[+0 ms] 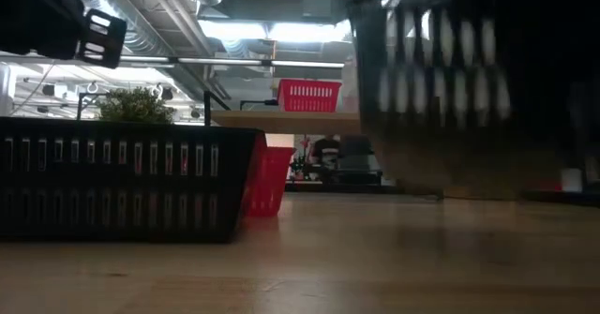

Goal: Stack baskets on shelf by color
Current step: Put the bottom right black bin on the shelf

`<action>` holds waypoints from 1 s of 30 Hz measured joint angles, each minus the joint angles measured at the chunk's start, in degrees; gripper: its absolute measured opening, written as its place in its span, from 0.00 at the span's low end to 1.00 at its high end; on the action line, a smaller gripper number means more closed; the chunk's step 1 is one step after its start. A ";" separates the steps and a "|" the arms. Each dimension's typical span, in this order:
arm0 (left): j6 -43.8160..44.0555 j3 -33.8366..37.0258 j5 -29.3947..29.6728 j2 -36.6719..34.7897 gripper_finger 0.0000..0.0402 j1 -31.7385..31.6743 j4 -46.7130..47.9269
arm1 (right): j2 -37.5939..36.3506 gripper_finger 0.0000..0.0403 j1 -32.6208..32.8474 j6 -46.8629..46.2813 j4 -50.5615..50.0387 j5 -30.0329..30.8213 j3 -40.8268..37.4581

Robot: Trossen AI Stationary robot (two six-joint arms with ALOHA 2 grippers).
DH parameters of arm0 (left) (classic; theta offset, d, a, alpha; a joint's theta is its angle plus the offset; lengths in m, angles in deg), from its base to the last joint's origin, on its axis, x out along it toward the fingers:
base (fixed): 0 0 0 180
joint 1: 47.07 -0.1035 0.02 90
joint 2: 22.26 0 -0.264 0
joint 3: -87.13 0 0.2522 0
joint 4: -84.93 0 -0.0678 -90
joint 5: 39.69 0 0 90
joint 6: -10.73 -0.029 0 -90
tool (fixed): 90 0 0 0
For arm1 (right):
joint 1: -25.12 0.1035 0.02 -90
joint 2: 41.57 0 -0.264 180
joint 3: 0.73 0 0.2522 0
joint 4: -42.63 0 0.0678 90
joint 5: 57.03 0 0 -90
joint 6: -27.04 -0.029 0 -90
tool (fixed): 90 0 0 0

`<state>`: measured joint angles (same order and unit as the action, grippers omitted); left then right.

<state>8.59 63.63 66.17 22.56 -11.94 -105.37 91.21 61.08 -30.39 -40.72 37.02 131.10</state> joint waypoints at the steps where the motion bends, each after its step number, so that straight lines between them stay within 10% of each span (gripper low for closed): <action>1: -0.46 0.33 -1.33 -1.07 0.06 -1.11 0.04 | -0.07 0.00 0.06 0.00 -2.41 1.42 2.39; 7: -1.38 1.59 -4.86 -9.47 0.04 -5.26 6.84 | -0.23 0.00 -0.45 4.01 -13.42 18.73 16.84; 15: -0.10 1.92 -5.06 -18.68 0.00 -5.98 17.06 | -5.06 0.00 -7.60 28.17 -6.10 35.26 16.88; 30: 1.98 1.94 -4.38 -23.60 0.02 -5.98 21.44 | -5.72 0.00 -35.18 73.51 14.84 9.10 16.82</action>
<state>10.56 65.58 61.79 -1.04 -17.92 -83.93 85.49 25.90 43.13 -25.88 46.12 147.92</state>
